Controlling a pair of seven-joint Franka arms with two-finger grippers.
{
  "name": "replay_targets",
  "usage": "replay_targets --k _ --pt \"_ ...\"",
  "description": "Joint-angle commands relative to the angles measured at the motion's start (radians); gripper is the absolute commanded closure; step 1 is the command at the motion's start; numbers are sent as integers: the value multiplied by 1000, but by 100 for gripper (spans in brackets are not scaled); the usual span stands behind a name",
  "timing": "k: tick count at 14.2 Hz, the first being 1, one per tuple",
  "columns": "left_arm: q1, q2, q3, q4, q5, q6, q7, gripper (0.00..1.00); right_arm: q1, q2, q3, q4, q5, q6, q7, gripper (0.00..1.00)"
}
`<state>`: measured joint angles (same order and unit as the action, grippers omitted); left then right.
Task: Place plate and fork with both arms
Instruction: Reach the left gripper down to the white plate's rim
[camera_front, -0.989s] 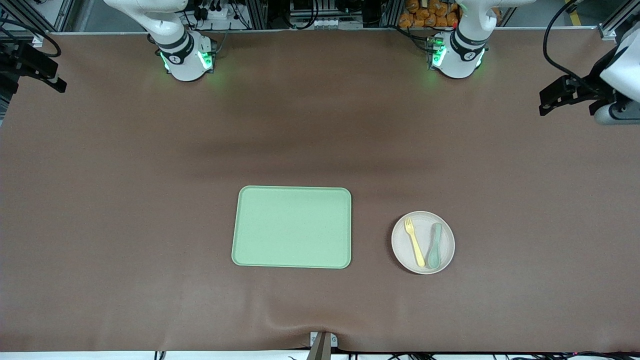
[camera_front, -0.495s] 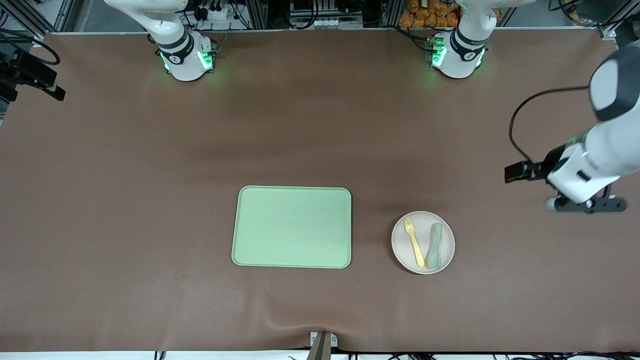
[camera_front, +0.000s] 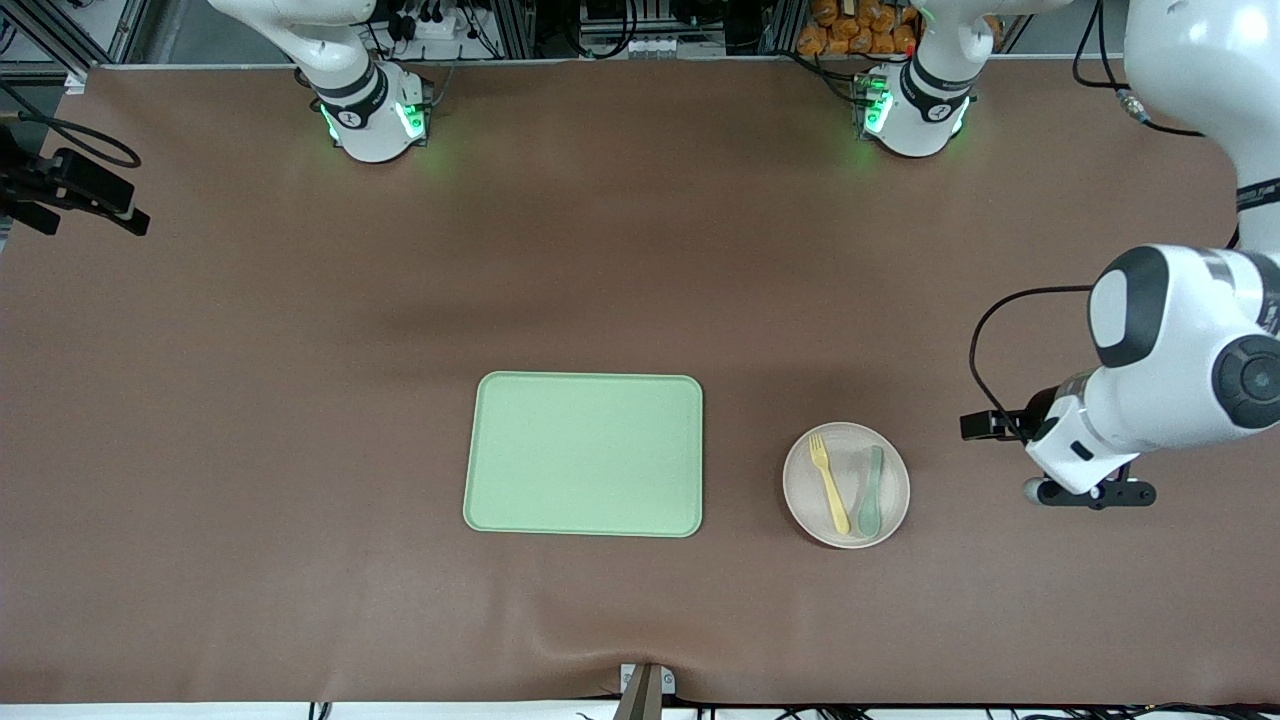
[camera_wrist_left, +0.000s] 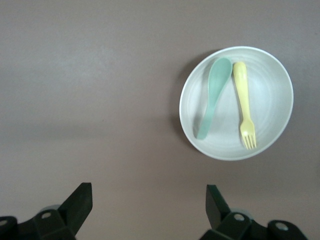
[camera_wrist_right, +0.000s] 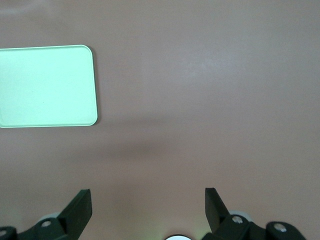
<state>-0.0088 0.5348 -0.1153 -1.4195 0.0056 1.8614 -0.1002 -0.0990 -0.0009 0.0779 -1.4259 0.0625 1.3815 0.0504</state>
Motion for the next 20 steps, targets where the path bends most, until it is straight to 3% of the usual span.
replay_targets --k 1,16,20 --pt "0 53 0 20 -4 57 19 0 -24 -13 6 -21 7 -1 -11 0" --pt "-28 258 0 14 4 300 40 0 -24 -1 5 -56 2 -12 0 0" --pt "-39 298 0 14 4 344 40 0 -19 -2 6 -56 -33 -19 2 0"
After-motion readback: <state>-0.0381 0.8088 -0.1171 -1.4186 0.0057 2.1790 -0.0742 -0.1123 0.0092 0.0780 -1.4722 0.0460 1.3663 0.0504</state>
